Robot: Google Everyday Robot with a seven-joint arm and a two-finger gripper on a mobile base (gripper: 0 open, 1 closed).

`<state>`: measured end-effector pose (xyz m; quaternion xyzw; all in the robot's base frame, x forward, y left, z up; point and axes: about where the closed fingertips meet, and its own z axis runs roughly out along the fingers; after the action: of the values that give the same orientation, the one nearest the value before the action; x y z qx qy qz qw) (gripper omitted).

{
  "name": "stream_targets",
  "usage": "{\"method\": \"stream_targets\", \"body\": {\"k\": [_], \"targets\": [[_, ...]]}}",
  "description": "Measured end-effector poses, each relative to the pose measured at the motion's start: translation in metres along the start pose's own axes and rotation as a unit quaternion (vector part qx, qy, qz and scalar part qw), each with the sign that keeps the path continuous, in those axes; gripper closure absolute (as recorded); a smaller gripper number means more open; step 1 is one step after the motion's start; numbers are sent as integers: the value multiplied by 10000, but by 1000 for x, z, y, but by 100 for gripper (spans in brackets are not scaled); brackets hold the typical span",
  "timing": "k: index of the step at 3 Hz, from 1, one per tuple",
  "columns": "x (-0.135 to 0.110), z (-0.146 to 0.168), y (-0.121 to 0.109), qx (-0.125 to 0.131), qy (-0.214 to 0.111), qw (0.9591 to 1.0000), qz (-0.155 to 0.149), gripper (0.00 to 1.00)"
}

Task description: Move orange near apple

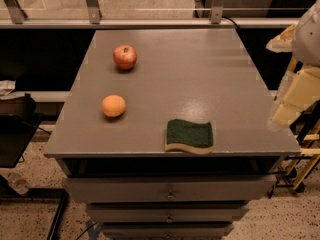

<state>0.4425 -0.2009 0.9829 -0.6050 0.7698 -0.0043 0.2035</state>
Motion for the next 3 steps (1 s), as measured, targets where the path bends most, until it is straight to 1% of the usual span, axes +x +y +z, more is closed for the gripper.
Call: {"method": "stream_targets", "body": {"k": [1,2,3], "targets": [[-21,40,0,-380,-995,9942,134,0],[-81,58,10,-655,-2098,9754,156,0],[-103,50,17,-789,-2445,9663,190,0]]}}
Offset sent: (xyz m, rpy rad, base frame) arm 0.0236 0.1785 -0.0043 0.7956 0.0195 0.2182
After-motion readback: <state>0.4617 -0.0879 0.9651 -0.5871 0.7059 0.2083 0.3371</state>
